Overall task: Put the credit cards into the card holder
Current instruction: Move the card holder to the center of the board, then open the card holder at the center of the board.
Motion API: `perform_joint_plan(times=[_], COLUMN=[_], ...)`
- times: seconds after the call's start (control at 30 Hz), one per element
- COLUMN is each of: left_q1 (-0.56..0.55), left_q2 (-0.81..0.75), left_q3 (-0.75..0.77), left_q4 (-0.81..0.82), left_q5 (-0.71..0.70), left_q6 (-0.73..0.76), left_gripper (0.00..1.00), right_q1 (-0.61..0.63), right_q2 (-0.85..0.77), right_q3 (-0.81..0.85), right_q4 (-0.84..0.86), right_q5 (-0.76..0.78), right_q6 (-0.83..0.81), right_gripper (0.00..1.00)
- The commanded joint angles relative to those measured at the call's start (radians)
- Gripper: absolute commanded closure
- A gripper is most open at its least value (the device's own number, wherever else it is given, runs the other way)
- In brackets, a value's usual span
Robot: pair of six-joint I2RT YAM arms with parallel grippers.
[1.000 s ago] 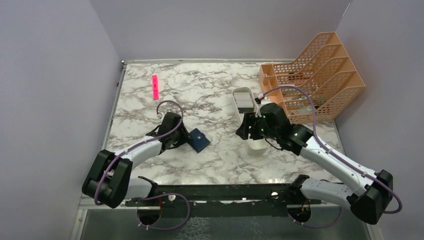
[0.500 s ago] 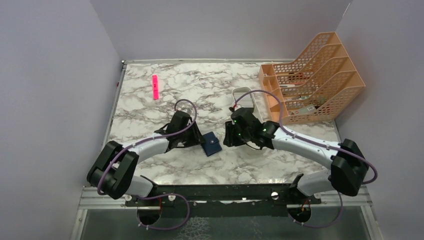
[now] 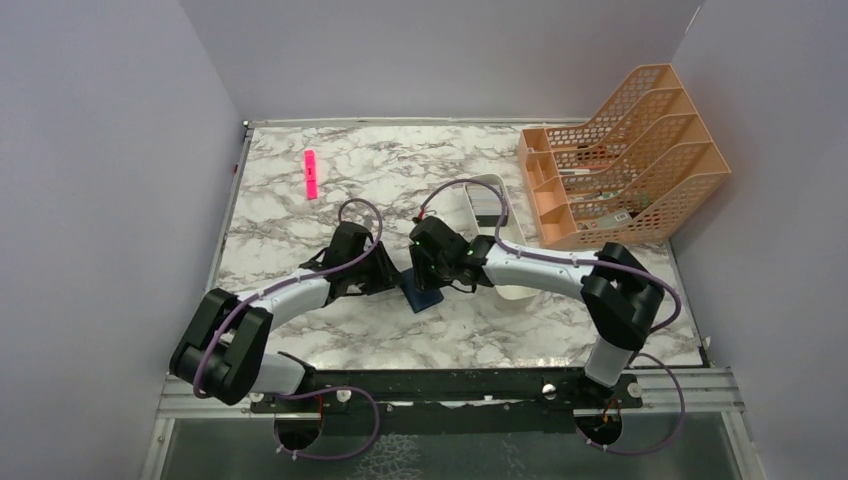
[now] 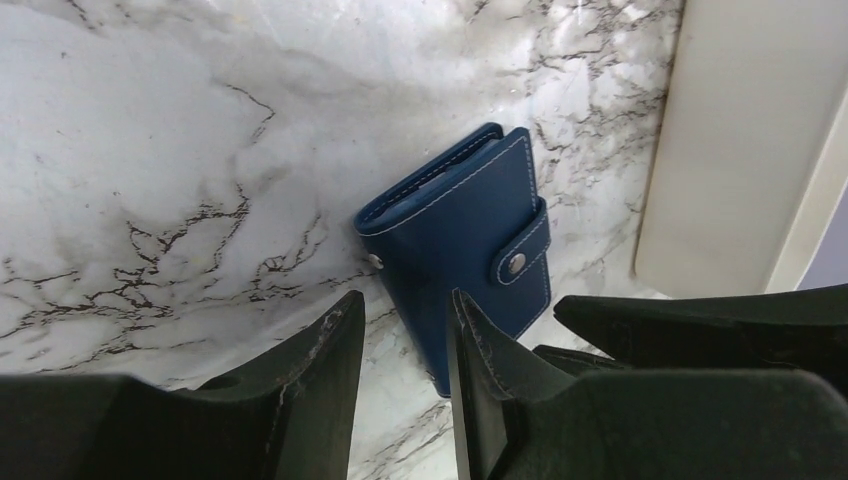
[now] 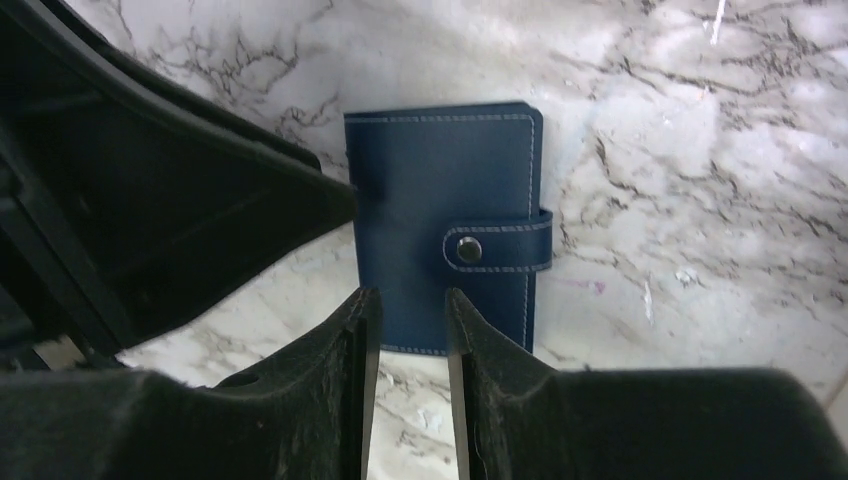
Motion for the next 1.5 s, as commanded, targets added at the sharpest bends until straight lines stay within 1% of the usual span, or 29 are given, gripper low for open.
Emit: perform_joint_plan(times=[0.0, 0.17, 0.33, 0.57, 0.63, 0.7, 0.83, 0.9, 1.07, 1.2, 1.3, 1.47], left_q1=[0.004, 0.004, 0.004, 0.004, 0.004, 0.004, 0.004, 0.004, 0.004, 0.004, 0.004, 0.004], left_q2=[0.038, 0.054, 0.080, 0.108, 0.110, 0.111, 0.116, 0.117, 0.115, 0.117, 0.120, 0.098], left_q3=[0.002, -0.007, -0.014, -0.009, -0.009, -0.008, -0.007, -0.007, -0.009, -0.012, -0.012, -0.009], left_q4=[0.019, 0.029, 0.044, 0.051, 0.051, 0.049, 0.044, 0.042, 0.041, 0.034, 0.034, 0.031], left_q5=[0.041, 0.041, 0.046, 0.053, 0.053, 0.050, 0.048, 0.046, 0.046, 0.041, 0.054, 0.074], left_q6=[0.010, 0.000, -0.006, -0.012, -0.012, -0.012, -0.011, -0.011, -0.009, -0.007, -0.002, 0.000], left_gripper=[0.61, 0.62, 0.61, 0.61, 0.61, 0.61, 0.62, 0.62, 0.61, 0.61, 0.61, 0.54], right_q1=[0.013, 0.015, 0.016, 0.020, 0.025, 0.029, 0.032, 0.033, 0.033, 0.033, 0.032, 0.031], right_q2=[0.077, 0.130, 0.173, 0.227, 0.238, 0.246, 0.241, 0.227, 0.147, 0.043, -0.031, -0.118], right_q3=[0.079, 0.102, 0.108, 0.103, 0.105, 0.106, 0.100, 0.089, 0.028, -0.045, -0.083, -0.111], right_q4=[-0.017, -0.044, -0.034, -0.062, -0.079, -0.094, -0.098, -0.082, 0.011, 0.116, 0.152, 0.162], right_q5=[0.083, 0.141, 0.145, 0.187, 0.217, 0.252, 0.283, 0.284, 0.227, 0.151, 0.135, 0.128], right_q6=[0.009, 0.005, -0.023, -0.015, -0.009, -0.005, -0.009, -0.014, -0.012, 0.001, 0.017, 0.038], right_gripper=[0.66, 0.66, 0.66, 0.67, 0.70, 0.75, 0.91, 0.99, 0.99, 0.99, 0.99, 0.99])
